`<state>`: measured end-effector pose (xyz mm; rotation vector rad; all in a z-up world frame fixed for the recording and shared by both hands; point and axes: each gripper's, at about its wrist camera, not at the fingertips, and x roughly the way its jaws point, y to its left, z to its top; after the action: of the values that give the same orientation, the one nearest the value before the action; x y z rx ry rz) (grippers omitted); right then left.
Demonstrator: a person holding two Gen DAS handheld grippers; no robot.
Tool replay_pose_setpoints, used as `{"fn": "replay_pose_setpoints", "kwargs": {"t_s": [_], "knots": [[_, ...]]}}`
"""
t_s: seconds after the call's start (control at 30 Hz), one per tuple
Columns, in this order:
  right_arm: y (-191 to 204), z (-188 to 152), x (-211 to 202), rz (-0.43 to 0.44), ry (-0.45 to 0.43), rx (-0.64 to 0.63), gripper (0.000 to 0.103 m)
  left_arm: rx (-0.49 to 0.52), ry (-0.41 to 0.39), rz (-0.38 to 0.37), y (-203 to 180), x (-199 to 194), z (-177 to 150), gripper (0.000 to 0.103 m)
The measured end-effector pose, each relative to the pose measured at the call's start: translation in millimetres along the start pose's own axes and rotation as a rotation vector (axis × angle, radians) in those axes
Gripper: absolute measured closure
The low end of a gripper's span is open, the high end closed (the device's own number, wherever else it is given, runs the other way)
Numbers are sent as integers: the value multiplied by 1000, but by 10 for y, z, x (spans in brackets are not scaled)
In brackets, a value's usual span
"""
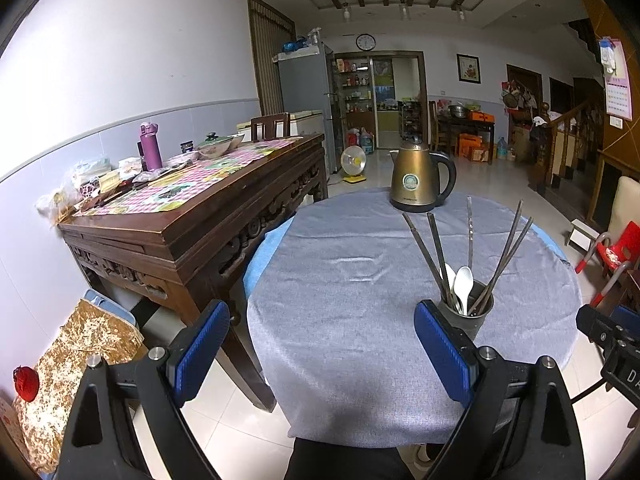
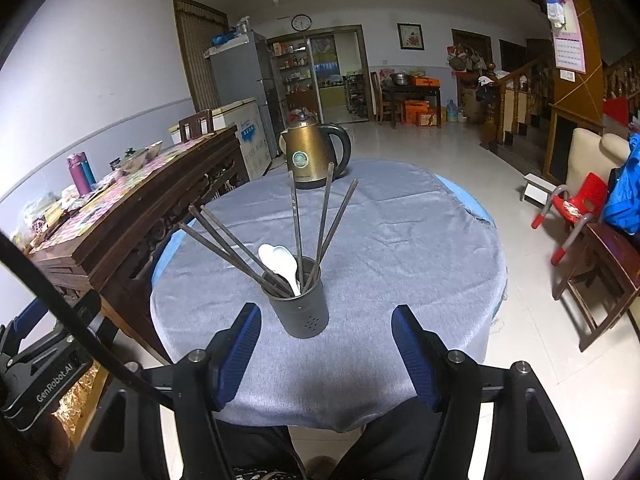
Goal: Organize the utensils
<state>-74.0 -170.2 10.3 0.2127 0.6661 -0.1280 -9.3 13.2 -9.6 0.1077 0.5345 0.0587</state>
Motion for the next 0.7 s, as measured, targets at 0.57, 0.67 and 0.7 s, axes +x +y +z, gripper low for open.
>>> {"fn": "replay_pose_setpoints", "kwargs": {"t_s": [0.57,0.67,0.7], "knots": [[55,0,-11,-8,-13,-3,32,-8,-12,6,33,-12,9,9],[80,2,-26,-12,-18,-7,32,-11,-13,6,36,-28,7,9],[87,4,-30,-12,-19,-10,32,-12,-14,7,37,-28,7,9]]}}
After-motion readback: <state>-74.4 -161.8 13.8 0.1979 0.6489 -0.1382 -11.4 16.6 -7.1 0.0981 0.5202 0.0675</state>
